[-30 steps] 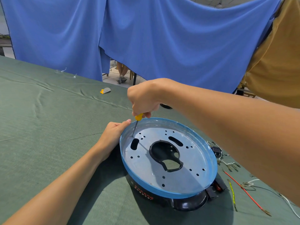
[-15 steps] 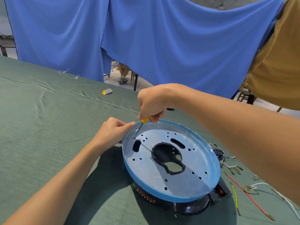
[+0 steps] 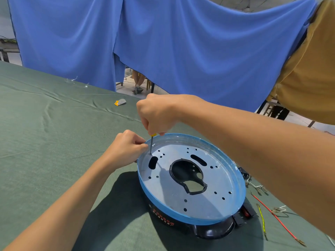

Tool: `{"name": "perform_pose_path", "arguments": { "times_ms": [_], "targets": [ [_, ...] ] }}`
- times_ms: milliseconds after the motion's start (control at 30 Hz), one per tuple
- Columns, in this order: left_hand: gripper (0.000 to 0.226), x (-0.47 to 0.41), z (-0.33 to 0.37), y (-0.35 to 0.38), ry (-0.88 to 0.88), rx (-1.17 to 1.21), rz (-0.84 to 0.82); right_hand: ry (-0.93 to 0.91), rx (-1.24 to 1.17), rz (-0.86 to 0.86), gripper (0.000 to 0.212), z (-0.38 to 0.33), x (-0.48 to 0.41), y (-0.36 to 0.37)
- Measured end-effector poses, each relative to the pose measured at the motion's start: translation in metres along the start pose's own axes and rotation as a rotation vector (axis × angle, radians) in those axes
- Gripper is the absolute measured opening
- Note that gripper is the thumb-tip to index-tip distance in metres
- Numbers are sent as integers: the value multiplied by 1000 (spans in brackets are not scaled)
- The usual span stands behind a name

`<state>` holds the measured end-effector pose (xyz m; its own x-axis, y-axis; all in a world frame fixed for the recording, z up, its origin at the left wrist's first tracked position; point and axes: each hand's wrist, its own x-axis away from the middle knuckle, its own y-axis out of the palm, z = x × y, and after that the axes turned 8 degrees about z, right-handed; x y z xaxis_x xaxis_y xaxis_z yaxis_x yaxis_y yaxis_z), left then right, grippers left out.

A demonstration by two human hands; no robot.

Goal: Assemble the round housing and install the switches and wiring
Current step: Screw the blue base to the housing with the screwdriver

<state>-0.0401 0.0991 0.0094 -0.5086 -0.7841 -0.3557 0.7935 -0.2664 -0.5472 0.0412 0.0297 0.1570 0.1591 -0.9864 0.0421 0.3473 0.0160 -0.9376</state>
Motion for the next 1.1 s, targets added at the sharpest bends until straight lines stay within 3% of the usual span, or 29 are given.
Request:
{"name": "perform_pose_path", "arguments": {
  "times_ms": [100, 300, 533, 700, 833, 1100],
  "targets": [
    [49, 3, 2, 0, -38, 71, -4, 13, -16, -37, 29, -2, -6, 0],
    [34, 3, 2, 0, -41, 81, 6, 113, -152, -67, 27, 5, -6, 1],
    [43, 4, 2, 1, -29, 70, 10, 301, -326, -83, 32, 2, -9, 0],
    [28, 2, -1, 1, -11, 53, 11, 407, -446, -72, 30, 9, -3, 2],
    [33, 2, -1, 2, -4, 36, 30, 415, -480, -85, 23, 4, -6, 2],
    [38, 3, 1, 4, -4, 58, 82, 294, -279, -178, 18, -3, -7, -4]
  ]
}}
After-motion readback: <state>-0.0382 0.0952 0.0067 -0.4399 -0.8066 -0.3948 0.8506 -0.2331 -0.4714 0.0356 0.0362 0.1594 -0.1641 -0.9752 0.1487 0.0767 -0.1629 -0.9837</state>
